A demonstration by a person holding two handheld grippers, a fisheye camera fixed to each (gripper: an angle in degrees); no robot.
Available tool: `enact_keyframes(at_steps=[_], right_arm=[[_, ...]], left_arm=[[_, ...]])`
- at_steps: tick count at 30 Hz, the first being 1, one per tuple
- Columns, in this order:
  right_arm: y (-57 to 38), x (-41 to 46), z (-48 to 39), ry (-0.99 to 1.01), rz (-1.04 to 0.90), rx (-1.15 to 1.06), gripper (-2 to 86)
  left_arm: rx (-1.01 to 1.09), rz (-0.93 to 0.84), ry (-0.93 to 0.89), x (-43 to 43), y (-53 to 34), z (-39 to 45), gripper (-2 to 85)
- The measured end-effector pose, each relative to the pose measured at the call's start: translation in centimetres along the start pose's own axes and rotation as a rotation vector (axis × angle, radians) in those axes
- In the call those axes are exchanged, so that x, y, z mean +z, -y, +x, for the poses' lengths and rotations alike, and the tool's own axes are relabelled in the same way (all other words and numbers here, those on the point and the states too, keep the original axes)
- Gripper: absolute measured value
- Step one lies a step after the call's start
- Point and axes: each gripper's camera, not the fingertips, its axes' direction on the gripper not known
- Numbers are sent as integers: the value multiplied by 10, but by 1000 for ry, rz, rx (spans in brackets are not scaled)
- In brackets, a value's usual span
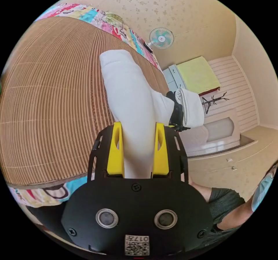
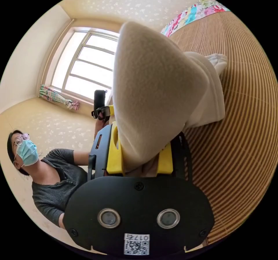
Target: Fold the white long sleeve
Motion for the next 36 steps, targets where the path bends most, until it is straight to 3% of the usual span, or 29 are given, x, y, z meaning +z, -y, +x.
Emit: enact_keyframes(at_steps=[4, 8, 10, 13, 14, 16, 18, 21, 26, 29, 32, 34, 36], right_arm=[[57, 120, -76, 108, 23, -104, 173], [143, 242, -145, 181, 110, -75, 177], [177, 300, -154, 99, 89, -30, 179], [191, 376, -142, -192, -33, 20, 164], [177, 389, -130, -302, -61, 33, 149], [140, 386, -108, -365, -46, 25, 141], [98, 363, -85, -383, -11, -5, 145], [33, 296, -49, -598, 81, 28, 155], [-17, 170, -25, -1048, 200, 188, 227], [-23, 130, -11, -1200, 216, 307, 254], [-26, 113, 8, -1216, 249, 367, 261], [-19, 118, 22, -1219, 238, 391, 265], [-11, 129, 34, -1230, 233, 414, 272]], left_arm=[[42, 121, 164, -169, -33, -4, 158], [32, 268, 352, -319, -36, -7, 164], [-32, 360, 572, -396, -33, -27, 165], [-218, 450, 835, -424, -63, -72, 168], [-231, 433, 812, -417, -72, -82, 170], [-164, 396, 638, -353, -128, -108, 170], [-92, 438, 600, -291, -181, -110, 164], [-63, 551, 637, -196, -243, -91, 189], [5, 736, 855, -99, -244, -22, 270], [148, 889, 810, -63, -245, 20, 176], [122, 759, 670, -3, -203, 16, 204], [107, 498, 662, 64, -145, -3, 248], [104, 375, 689, 104, -110, -17, 267]])
